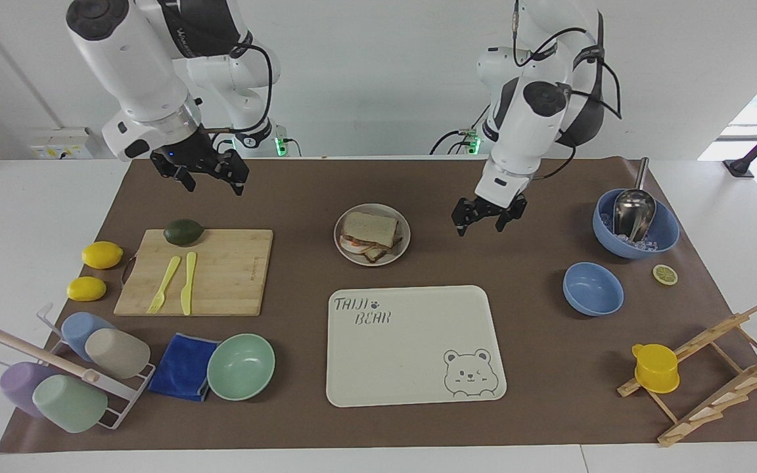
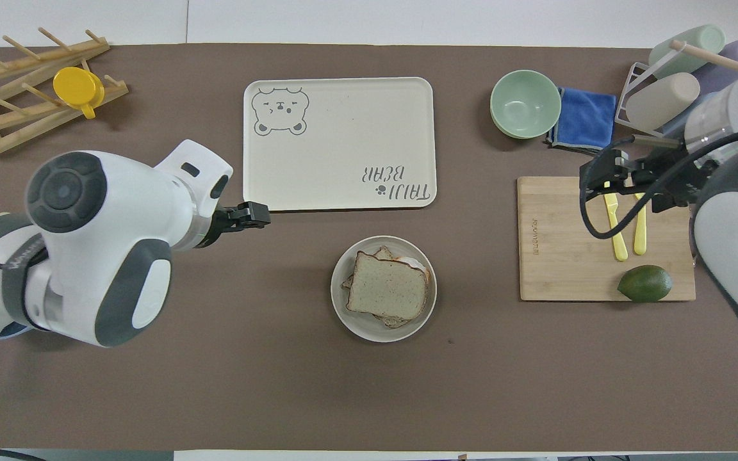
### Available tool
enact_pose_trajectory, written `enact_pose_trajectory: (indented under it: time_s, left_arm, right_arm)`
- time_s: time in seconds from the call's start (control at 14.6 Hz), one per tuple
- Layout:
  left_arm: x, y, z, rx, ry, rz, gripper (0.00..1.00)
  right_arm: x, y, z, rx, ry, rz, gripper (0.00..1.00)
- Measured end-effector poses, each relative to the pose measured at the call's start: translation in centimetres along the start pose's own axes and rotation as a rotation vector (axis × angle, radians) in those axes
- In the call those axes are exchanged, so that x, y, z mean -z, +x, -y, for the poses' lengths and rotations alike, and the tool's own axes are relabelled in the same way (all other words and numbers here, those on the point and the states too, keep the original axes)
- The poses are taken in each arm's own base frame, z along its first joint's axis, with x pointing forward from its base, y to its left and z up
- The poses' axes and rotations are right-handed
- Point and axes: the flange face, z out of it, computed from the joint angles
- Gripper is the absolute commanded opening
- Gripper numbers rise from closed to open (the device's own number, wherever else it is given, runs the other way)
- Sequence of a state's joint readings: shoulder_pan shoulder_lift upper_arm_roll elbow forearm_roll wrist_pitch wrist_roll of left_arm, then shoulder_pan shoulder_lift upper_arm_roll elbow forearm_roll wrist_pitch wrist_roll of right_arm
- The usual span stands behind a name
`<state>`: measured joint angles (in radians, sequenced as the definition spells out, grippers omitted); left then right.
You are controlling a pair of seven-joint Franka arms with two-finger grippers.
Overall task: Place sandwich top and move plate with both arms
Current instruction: 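Retract the right gripper while the left gripper reaches toward the plate, then grasp the plate rim with the left gripper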
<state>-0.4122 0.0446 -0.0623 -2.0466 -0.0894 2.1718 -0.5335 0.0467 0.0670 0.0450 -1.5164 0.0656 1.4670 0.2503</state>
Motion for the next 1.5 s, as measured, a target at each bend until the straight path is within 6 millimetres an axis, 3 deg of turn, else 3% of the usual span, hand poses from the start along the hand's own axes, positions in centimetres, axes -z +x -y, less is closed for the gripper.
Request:
enact_pose_trajectory:
  time_s: [0.21,0.68,1.03,1.37,1.5]
  left_arm:
    - [-3.7,-1.3,-1.4,0.009,-0.023,0.012,1.0]
    - [-9.4,-6.5,-3.9,-0.066,-0.022,0.031,0.99]
    - [-10.8,-8.4,-5.4,-0.093,-0.018,0.063,0.91]
    - [-11.7,-9.1,-5.9,-0.094,-0.028,0.07,0.83]
    - [-11.8,-9.2,-6.0,-0.094,-0.03,0.069,0.75]
  right_arm:
    - [0.3,-0.1,-1.1,0.069,-0.015,0.019,1.0]
    - [1.1,-1.6,-1.7,0.076,-0.023,0.043,1.0]
    - [1.5,-1.4,-4.1,0.082,-0.016,0.045,1.0]
    - [1.1,-2.4,-4.5,0.082,-0.019,0.074,1.0]
    - [1.3,-2.8,-4.5,0.082,-0.019,0.071,1.0]
